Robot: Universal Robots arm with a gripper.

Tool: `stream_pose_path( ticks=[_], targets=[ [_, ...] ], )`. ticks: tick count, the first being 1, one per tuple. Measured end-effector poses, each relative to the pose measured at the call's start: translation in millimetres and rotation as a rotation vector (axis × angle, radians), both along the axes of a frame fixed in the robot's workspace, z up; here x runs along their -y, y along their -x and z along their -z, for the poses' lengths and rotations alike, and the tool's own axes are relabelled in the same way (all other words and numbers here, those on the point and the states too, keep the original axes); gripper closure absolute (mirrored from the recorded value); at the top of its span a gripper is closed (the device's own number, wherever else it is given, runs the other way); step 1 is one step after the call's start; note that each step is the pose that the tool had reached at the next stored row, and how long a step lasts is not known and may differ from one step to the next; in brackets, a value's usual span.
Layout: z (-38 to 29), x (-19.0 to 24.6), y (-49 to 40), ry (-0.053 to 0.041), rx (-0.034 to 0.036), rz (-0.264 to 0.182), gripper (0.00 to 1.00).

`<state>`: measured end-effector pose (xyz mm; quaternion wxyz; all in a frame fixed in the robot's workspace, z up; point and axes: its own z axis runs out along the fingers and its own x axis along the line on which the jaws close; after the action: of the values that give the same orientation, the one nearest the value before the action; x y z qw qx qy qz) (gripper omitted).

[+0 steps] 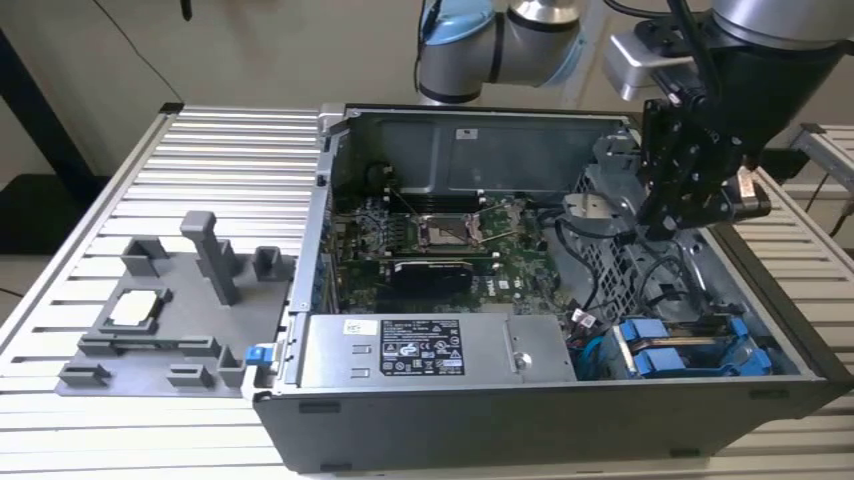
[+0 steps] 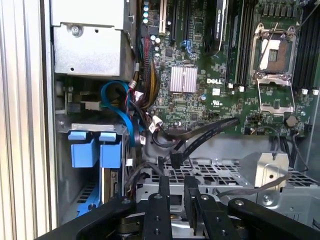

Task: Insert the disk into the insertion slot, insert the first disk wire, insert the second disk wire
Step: 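Insert the second disk wire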

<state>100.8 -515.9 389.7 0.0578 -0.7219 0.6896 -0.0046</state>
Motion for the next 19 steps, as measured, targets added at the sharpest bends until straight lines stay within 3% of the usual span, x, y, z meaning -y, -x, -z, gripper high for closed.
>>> stream_pose_path(
  ticks=[10,16,19],
  targets=[
    [0.0,0.0,13.4,0.0094,0.0000,-0.061,0.73],
    [1.5,0.0,22.1,0.0101,0.0004,-0.091,0.73],
    [4.3,0.1,23.8,0.0105,0.0047,-0.092,0.73]
  ],
)
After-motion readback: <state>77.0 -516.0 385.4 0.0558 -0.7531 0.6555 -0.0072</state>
